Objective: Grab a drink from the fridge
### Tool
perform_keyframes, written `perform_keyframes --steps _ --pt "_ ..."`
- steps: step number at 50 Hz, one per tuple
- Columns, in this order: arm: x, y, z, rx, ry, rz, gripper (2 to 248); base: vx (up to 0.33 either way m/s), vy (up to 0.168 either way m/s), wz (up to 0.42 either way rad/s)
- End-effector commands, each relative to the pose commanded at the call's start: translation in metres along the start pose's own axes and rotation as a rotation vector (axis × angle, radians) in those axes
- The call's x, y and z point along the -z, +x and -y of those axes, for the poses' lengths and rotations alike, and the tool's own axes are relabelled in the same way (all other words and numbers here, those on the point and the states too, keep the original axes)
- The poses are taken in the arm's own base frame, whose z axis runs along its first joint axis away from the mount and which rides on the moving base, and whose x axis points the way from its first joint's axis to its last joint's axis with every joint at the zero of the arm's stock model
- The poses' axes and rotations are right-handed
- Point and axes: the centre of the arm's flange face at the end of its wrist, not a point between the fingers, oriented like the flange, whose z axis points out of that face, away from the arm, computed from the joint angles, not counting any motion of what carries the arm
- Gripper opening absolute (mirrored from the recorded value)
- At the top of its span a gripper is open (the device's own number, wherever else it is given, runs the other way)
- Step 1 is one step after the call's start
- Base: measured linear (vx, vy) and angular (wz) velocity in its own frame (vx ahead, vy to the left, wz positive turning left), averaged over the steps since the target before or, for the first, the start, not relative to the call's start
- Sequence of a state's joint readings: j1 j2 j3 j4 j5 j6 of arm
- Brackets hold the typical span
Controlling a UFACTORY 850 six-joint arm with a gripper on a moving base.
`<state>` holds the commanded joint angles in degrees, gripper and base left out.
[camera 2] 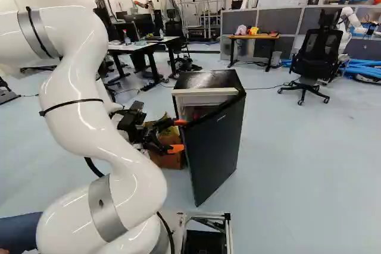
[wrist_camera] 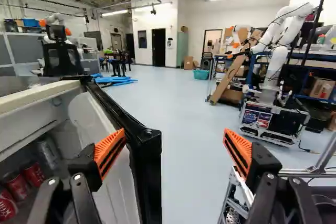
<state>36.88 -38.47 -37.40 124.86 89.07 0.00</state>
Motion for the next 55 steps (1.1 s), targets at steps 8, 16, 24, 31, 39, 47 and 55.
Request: perform_keyframes --steps 8,16,24,31,39,47,55 --pt "-0.004 0.001 0.000 -0.006 -0.066 0.005 247 0.000 0.000 0.000" --pt "-0.012 0.003 0.006 -0.022 -0.140 0.027 247 0.000 0.000 0.000" --pt "-0.021 0.004 0.015 -0.043 -0.209 0.061 247 0.000 0.000 0.000" --pt "-0.031 0.007 0.025 -0.065 -0.262 0.088 247 0.000 0.000 0.000" --pt "-0.044 0.012 0.038 -0.090 -0.312 0.102 247 0.000 0.000 0.000" --pt "-0.059 0.017 0.052 -0.117 -0.361 0.116 247 0.000 0.000 0.000" --pt "-0.074 0.022 0.065 -0.145 -0.410 0.128 247 0.000 0.000 0.000"
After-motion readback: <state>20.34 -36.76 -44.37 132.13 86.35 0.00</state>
